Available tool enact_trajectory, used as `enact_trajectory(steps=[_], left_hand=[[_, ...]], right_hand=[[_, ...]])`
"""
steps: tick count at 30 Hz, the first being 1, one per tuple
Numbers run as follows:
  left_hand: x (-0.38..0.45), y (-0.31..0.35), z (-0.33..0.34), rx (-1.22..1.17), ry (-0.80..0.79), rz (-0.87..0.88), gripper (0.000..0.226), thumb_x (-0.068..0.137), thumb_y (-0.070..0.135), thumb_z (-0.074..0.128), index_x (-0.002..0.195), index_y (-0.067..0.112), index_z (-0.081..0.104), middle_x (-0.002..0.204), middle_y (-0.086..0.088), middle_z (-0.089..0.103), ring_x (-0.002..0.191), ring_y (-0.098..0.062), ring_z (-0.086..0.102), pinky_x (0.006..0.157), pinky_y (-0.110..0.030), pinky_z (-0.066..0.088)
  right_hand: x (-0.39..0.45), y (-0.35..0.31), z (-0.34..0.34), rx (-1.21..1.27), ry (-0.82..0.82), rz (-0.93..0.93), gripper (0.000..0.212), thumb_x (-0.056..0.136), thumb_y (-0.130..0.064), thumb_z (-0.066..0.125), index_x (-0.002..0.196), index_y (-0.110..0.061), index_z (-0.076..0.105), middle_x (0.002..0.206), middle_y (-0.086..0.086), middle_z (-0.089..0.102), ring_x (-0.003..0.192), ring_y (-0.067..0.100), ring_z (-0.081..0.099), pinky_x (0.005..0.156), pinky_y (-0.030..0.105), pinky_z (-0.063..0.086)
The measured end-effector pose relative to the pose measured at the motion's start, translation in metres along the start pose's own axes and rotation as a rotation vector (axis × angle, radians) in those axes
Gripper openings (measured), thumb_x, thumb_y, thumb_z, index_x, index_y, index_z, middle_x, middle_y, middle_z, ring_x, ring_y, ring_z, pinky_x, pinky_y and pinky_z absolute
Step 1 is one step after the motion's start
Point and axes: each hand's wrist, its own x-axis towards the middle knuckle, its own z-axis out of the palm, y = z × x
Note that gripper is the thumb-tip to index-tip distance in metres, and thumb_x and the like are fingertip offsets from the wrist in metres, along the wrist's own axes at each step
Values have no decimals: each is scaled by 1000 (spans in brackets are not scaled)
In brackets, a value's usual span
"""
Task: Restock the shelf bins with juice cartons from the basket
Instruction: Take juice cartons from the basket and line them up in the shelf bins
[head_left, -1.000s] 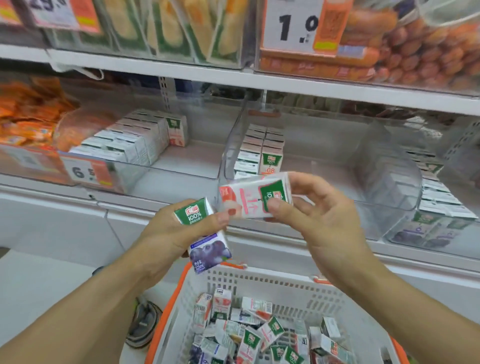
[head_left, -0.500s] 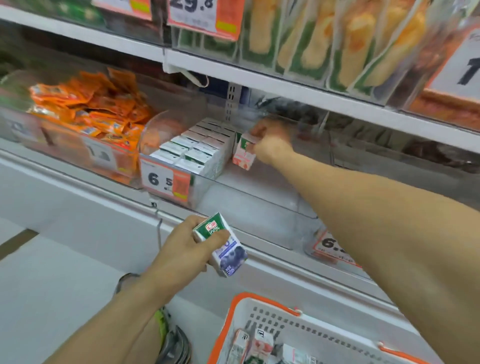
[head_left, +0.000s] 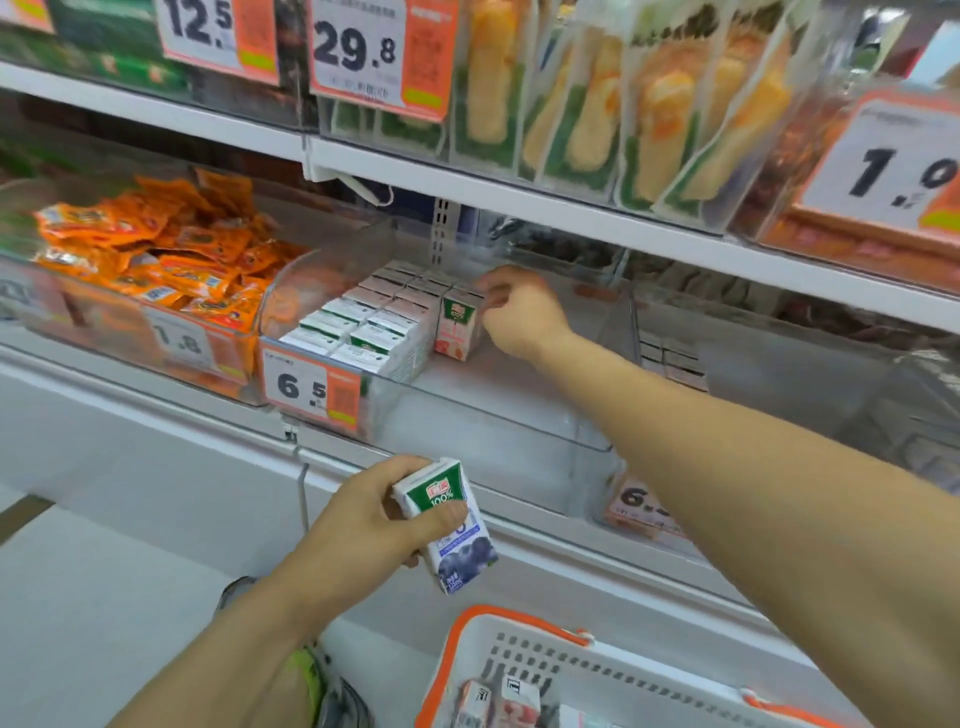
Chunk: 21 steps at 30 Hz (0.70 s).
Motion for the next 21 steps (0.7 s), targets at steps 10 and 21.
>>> enact_trajectory(steps=[10,21], left_hand=[[-24,65,92,205,-504,195,23,83,20,78,103,19,67,90,-12,71,77,-22,66,66,-39,56],[-23,95,291,-128,-308,319,48,79,41,73,121,23,58,88,-6,68,62,-9,57,55,-16,44]], right_hand=[[-251,43,-172,92,-665,28,59,76,-29,83,128,-34,55,106,-3,68,88,19,69,85,32,57],[-345,152,-258,602,8,248,60,73,-14,78,125,-22,49,105,26,61,71,34,69,61,45,60]])
